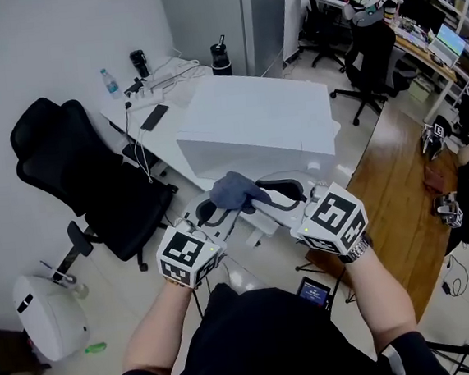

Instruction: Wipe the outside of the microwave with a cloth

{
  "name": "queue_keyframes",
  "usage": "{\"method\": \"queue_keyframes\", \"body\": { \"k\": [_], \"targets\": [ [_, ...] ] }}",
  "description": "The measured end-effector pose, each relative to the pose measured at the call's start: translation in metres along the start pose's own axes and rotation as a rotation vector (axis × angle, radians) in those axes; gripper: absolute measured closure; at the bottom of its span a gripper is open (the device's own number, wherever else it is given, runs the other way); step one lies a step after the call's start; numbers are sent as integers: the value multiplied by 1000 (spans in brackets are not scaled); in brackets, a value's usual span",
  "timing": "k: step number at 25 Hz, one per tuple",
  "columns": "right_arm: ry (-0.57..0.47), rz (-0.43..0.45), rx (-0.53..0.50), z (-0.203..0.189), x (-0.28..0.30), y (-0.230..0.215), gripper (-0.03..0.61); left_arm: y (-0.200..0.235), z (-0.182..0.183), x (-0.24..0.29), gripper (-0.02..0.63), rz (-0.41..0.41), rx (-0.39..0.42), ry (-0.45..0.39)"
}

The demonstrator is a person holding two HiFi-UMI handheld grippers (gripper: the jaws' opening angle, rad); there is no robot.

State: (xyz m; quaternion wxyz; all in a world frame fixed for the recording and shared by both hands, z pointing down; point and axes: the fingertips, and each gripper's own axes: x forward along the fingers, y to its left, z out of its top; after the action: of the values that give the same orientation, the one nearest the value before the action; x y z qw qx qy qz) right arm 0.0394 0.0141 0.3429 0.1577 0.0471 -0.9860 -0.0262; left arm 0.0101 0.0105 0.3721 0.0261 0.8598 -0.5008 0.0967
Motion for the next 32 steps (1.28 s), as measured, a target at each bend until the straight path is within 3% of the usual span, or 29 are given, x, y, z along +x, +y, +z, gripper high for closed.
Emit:
{"method": "queue_keyframes", "body": {
  "k": [3,6,15,23,32],
  "targets": [
    [-2,-42,1,0,11,-8,482,27,-8,-12,514,84,-27,9],
    [-6,-106,-4,2,22,-19,577,54,-20,-22,515,159,-47,25],
    [-57,-242,37,18,61,-67,577,154,-67,-41,515,318,-107,98],
    [-82,-348,73,29,104,-122,577,232,-117,-25,515,355,-108,195],
    [-91,-408,98,40,154,-173,577,288,-164,15,515,294,-70,313]
  ]
}}
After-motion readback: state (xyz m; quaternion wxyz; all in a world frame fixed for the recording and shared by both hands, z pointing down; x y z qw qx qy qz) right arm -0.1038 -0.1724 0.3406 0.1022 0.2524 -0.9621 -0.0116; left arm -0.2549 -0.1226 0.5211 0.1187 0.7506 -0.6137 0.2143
